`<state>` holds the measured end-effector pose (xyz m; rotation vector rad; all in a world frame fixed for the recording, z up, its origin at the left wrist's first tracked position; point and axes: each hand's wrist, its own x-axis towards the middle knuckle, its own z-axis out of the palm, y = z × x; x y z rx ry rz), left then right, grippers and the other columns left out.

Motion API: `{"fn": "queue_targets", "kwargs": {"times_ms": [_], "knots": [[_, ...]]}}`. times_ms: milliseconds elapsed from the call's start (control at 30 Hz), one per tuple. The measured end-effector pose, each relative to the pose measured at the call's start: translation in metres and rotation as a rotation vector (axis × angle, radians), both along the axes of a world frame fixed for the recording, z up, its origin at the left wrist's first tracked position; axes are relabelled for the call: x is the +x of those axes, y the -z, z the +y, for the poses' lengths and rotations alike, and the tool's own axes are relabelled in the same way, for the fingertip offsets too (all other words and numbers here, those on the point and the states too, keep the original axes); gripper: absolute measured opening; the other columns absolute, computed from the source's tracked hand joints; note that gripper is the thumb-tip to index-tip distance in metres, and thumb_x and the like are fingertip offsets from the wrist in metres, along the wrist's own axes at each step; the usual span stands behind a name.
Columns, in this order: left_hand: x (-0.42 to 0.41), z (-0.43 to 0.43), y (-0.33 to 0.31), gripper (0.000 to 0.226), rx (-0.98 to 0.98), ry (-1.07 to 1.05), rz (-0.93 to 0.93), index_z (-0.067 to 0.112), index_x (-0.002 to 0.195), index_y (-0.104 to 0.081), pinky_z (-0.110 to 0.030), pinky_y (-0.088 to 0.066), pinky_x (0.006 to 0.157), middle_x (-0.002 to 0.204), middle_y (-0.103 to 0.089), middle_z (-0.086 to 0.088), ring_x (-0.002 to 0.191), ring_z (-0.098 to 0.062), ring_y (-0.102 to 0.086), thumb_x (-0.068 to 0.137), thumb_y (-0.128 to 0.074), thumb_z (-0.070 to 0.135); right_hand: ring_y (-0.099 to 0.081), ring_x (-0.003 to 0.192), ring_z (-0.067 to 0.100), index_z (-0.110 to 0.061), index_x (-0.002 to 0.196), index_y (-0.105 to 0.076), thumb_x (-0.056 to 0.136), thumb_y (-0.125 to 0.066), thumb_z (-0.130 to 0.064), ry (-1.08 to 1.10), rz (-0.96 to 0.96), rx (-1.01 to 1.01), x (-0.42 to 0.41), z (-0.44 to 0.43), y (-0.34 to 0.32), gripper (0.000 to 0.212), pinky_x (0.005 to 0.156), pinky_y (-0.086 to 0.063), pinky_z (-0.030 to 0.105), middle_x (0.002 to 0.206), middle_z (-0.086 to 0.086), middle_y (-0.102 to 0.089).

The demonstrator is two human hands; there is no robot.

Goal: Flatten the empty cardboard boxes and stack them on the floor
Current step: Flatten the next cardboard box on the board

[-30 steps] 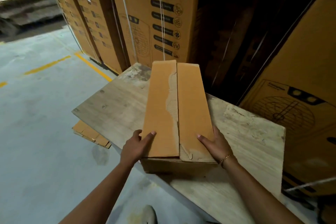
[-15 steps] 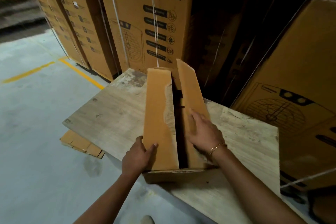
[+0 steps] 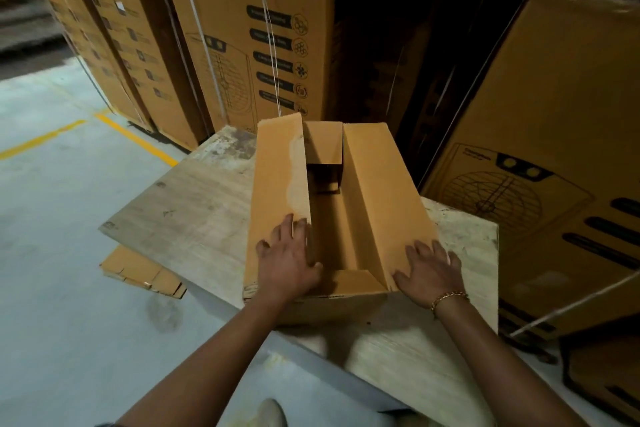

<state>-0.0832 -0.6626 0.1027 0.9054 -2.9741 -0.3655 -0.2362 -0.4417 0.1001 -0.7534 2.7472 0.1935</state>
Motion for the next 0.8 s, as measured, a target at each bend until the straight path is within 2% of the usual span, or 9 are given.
{"fn": "queue_targets", "kwargs": {"times_ms": [133, 233, 333, 400, 467, 533, 633, 733, 800], "knots": [[0.040, -0.029, -0.042, 0.069, 0.197, -0.161, 0.295, 0.032, 0.152, -0.029, -0.046, -0.053, 0.093, 0.154, -0.040, 0.004, 0.118, -0.023, -0.060, 0.093, -0.060, 0.046, -0.021, 0.147, 0.025, -0.024, 0.155, -0.023, 0.097, -0.030, -0.061, 0.032, -0.110, -0.127, 0.011, -0.005, 0.012, 0.069, 0.115, -0.022, 0.042, 0.164, -0.001, -0.017], [0.082, -0.069, -0.057, 0.064, 0.197, -0.350, 0.385, 0.034, 0.151, -0.032, -0.049, -0.055, 0.089, 0.150, -0.049, 0.003, 0.109, -0.024, -0.066, 0.095, -0.062, 0.037, -0.020, 0.147, 0.024, -0.025, 0.155, -0.022, 0.096, -0.039, -0.060, -0.047, -0.079, -0.193, 0.012, -0.012, 0.013, 0.071, 0.116, -0.024, 0.041, 0.164, 0.000, -0.015], [0.115, -0.095, -0.043, 0.073, 0.028, -0.433, 0.141, 0.025, 0.156, -0.027, -0.052, -0.049, 0.092, 0.157, -0.036, -0.009, 0.128, -0.036, -0.051, 0.091, -0.063, 0.029, -0.017, 0.149, 0.022, -0.023, 0.152, -0.029, 0.094, -0.047, -0.054, -0.232, -0.054, -0.216, 0.012, -0.031, 0.012, 0.068, 0.120, -0.019, 0.038, 0.164, 0.002, -0.016], [0.126, -0.099, -0.020, 0.064, -0.083, -0.407, -0.022, 0.026, 0.154, -0.031, -0.057, -0.038, 0.104, 0.162, -0.026, -0.011, 0.142, -0.038, -0.031, 0.095, -0.054, 0.037, -0.013, 0.151, 0.021, -0.023, 0.149, -0.036, 0.095, -0.044, -0.053, -0.330, -0.065, -0.178, 0.014, -0.048, 0.014, 0.062, 0.121, -0.013, 0.038, 0.162, 0.002, -0.023], [0.126, -0.093, 0.004, 0.051, -0.074, -0.326, -0.133, 0.029, 0.151, -0.035, -0.057, -0.029, 0.112, 0.164, -0.023, -0.007, 0.149, -0.034, -0.021, 0.102, -0.041, 0.043, -0.011, 0.151, 0.021, -0.025, 0.146, -0.042, 0.096, -0.036, -0.056, -0.388, -0.082, -0.079, 0.015, -0.067, 0.019, 0.059, 0.121, -0.006, 0.042, 0.158, 0.002, -0.033], [0.117, -0.081, 0.022, 0.050, 0.151, -0.256, -0.148, 0.026, 0.152, -0.034, -0.053, -0.034, 0.112, 0.161, -0.031, -0.006, 0.145, -0.031, -0.032, 0.106, -0.035, 0.044, -0.016, 0.150, 0.023, -0.026, 0.142, -0.047, 0.097, -0.023, -0.061, -0.419, -0.113, 0.066, 0.016, -0.085, 0.025, 0.062, 0.120, 0.004, 0.050, 0.153, 0.003, -0.043], [0.104, -0.059, 0.031, 0.058, 0.776, -0.360, 0.028, 0.017, 0.157, -0.031, -0.048, -0.040, 0.112, 0.155, -0.041, -0.015, 0.133, -0.032, -0.049, 0.106, -0.035, 0.046, -0.031, 0.144, 0.026, -0.030, 0.141, -0.048, 0.093, -0.007, -0.072, -0.386, -0.242, 0.212, 0.017, -0.107, 0.034, 0.076, 0.116, 0.010, 0.058, 0.147, 0.005, -0.050], [0.095, -0.052, 0.032, 0.055, 0.904, -0.458, 0.106, 0.019, 0.153, -0.037, -0.044, -0.040, 0.111, 0.149, -0.045, -0.010, 0.131, -0.032, -0.050, 0.107, -0.037, 0.047, -0.037, 0.140, 0.030, -0.030, 0.143, -0.046, 0.088, -0.005, -0.079, -0.284, -0.387, 0.249, 0.016, -0.121, 0.037, 0.085, 0.115, 0.002, 0.058, 0.149, 0.008, -0.047], [0.095, -0.056, 0.034, 0.044, 0.892, -0.426, 0.129, 0.017, 0.138, -0.050, -0.042, -0.046, 0.104, 0.140, -0.052, -0.004, 0.123, -0.030, -0.056, 0.107, -0.038, 0.045, -0.047, 0.131, 0.029, -0.027, 0.136, -0.053, 0.092, -0.014, -0.075, -0.291, -0.356, 0.190, 0.010, -0.127, 0.028, 0.075, 0.114, -0.015, 0.054, 0.141, 0.007, -0.054]]}}
